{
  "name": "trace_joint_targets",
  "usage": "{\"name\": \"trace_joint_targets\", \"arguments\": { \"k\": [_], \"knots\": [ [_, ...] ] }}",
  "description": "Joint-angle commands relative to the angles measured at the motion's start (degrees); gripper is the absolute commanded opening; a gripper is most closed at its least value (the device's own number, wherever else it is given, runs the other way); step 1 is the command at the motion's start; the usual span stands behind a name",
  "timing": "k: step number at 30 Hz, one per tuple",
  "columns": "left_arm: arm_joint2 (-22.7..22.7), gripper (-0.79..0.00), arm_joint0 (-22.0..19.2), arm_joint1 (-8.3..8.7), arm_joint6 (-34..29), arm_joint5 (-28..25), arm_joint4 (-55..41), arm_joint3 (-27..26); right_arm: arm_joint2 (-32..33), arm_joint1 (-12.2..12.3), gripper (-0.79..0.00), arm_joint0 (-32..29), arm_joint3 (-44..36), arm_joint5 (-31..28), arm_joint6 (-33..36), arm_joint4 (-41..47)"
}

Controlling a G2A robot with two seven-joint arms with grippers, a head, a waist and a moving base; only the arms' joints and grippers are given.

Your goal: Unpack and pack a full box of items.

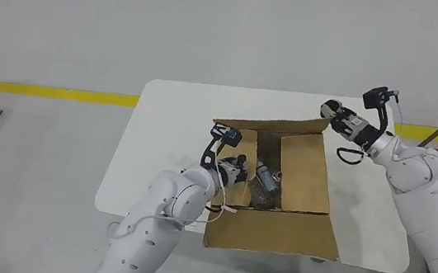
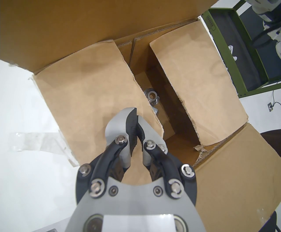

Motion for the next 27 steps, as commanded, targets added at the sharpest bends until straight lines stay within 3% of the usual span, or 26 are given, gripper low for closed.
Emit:
{"name": "trace_joint_targets", "arguments": {
  "k": [1, 6, 11, 16, 27],
  "knots": [
    [-0.44, 0.000, 0.13, 0.07, -0.56, 0.40, 0.12, -0.54, 0.92, 0.48, -0.785, -1.11, -1.66, -1.71, 0.10, -1.43],
    [-3.05, 0.000, 1.32, 0.43, -1.96, 2.24, -0.17, -3.96, 2.78, 1.51, -0.785, -4.03, -5.77, -3.15, 0.36, -5.29],
    [-7.65, 0.000, 2.80, 0.94, -3.41, 5.69, -1.04, -10.25, 3.86, 2.15, -0.785, -7.09, -9.66, -4.27, 0.99, -5.83],
    [-10.67, 0.000, 3.97, 1.49, -5.76, 5.75, -0.20, -15.96, 4.41, 2.65, -0.785, -10.40, -13.83, -4.73, 0.43, -8.09],
    [-10.67, 0.000, 3.97, 1.49, -5.76, 5.75, -0.20, -15.96, 3.85, 3.33, -0.785, -18.25, -21.68, -1.66, -2.32, -18.79]
  ]
}}
